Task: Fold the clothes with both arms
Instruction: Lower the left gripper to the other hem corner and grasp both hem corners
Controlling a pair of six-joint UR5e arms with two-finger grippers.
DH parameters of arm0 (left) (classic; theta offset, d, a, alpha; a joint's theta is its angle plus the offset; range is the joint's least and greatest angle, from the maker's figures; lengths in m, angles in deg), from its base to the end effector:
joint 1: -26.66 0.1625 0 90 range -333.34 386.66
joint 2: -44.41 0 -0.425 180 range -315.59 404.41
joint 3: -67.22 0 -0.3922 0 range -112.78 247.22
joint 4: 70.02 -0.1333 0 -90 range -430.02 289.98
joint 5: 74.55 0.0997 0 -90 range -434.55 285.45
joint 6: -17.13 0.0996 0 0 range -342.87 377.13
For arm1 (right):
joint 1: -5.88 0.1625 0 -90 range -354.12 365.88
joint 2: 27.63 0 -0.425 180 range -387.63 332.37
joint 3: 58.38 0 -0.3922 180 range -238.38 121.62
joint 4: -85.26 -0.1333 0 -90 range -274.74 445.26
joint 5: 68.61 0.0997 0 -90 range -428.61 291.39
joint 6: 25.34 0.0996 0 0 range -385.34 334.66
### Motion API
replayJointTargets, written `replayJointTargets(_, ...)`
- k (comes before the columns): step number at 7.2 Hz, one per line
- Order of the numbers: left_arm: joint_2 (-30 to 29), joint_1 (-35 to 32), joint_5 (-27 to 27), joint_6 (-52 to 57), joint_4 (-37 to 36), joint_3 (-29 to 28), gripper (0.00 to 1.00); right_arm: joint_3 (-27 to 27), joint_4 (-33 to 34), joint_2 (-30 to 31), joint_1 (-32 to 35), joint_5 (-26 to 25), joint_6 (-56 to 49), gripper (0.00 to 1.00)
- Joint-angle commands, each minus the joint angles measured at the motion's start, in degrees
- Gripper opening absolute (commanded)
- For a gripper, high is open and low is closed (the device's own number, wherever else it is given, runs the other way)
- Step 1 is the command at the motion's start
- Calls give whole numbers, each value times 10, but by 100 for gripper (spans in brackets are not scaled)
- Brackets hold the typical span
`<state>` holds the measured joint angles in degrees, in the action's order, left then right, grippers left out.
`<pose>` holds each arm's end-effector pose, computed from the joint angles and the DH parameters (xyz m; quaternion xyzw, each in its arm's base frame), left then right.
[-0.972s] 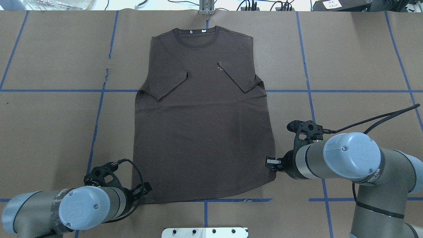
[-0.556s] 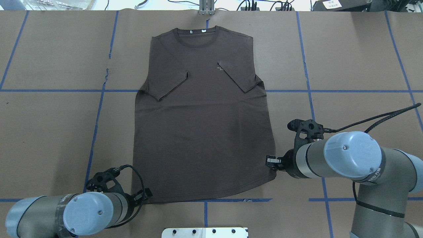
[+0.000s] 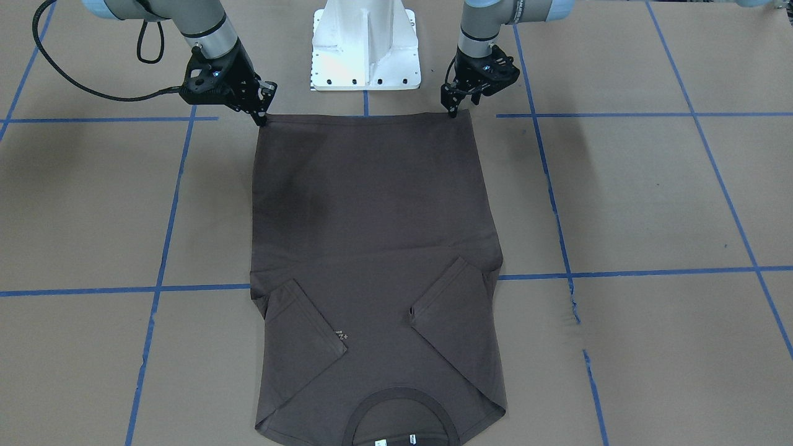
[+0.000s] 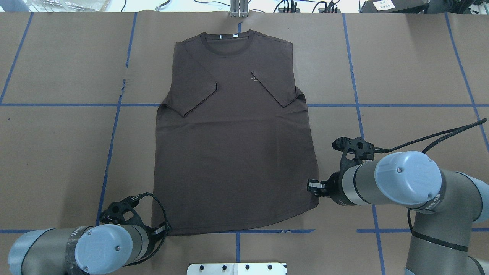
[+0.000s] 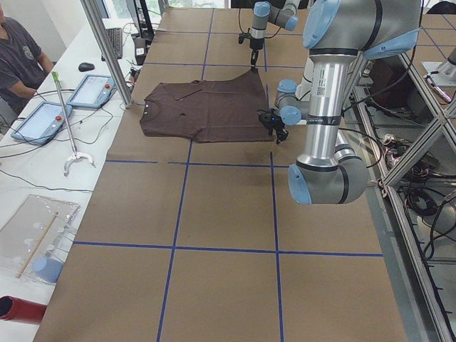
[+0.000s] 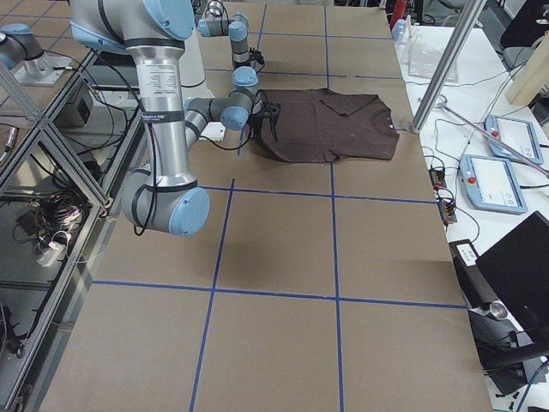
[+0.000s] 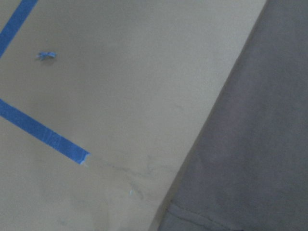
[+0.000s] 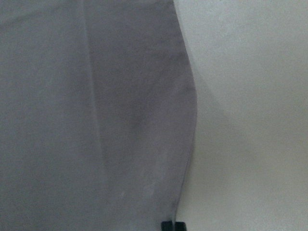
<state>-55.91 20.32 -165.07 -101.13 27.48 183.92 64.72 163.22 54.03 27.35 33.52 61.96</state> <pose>0.5123 -0.1901 0.3456 -0.0761 0.3711 -0.2736 0.8841 -0.4179 -0.2851 0.3013 0.0014 -0.4573 0.0979 0.8839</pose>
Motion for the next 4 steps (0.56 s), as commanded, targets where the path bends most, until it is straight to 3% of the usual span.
replayJointTargets(1, 0, -1, 0, -7, 0, 0, 0, 3, 0, 0, 1, 0, 1, 0)
replayJointTargets(4, -2, -6, -1, -7, 0, 5, 0, 4, 0, 1, 2, 0, 1, 0)
